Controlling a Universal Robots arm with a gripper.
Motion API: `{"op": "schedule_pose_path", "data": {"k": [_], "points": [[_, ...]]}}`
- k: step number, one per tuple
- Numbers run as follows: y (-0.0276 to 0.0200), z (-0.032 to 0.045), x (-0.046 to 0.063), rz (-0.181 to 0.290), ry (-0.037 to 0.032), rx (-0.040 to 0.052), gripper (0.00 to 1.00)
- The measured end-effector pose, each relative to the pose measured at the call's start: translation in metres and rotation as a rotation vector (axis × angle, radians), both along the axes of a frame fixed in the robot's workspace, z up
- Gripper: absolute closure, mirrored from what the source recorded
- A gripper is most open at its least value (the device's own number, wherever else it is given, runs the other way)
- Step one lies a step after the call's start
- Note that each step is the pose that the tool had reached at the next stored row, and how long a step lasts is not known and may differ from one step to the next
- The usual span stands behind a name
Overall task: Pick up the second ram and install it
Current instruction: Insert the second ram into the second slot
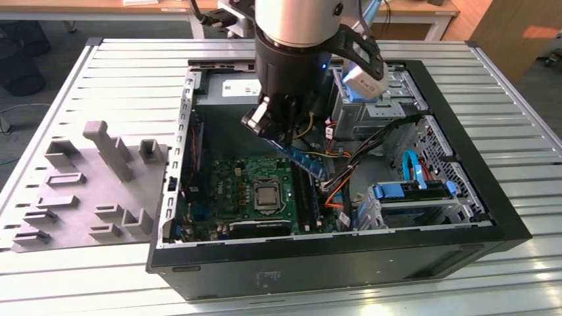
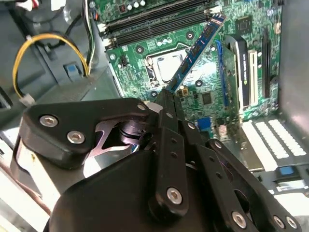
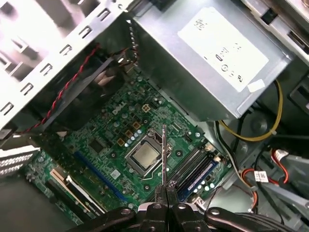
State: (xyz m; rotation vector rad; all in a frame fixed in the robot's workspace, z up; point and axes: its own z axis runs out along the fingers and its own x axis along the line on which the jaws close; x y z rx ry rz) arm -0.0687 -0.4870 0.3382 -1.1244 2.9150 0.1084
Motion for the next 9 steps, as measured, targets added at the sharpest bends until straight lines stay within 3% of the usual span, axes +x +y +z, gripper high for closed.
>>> {"op": "schedule_pose_path", "data": {"k": [9], "points": [[0.0000, -0.0012, 0.0000, -0.164, 0.0000, -0.0001, 0.89]]}}
